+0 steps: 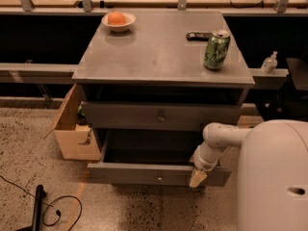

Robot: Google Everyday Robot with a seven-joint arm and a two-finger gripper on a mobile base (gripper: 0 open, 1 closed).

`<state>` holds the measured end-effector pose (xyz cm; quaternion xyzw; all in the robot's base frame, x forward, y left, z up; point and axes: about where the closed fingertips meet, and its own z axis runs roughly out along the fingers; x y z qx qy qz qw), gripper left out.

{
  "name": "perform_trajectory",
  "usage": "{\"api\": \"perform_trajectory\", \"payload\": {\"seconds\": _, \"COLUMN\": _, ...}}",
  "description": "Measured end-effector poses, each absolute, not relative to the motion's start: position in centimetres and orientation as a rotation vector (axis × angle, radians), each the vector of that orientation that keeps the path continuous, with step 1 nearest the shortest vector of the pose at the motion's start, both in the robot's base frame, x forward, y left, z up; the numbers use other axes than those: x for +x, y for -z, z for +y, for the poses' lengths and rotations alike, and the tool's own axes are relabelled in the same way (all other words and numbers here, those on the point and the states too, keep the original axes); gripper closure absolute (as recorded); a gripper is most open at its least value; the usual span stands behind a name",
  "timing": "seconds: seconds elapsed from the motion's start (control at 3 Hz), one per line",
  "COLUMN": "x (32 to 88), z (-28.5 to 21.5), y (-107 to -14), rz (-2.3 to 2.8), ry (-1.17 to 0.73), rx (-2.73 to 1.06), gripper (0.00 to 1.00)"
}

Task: Open middle drawer

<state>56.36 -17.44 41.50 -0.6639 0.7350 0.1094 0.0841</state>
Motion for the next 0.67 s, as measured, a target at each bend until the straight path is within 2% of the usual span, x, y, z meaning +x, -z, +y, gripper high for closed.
{"api": "perform_trajectory", "payload": {"seconds": 0.67, "x": 55.41, "z": -17.9, "y": -42.11, "rz": 2.222, "ry": -0.357, "rx": -1.991, "gripper": 0.85}}
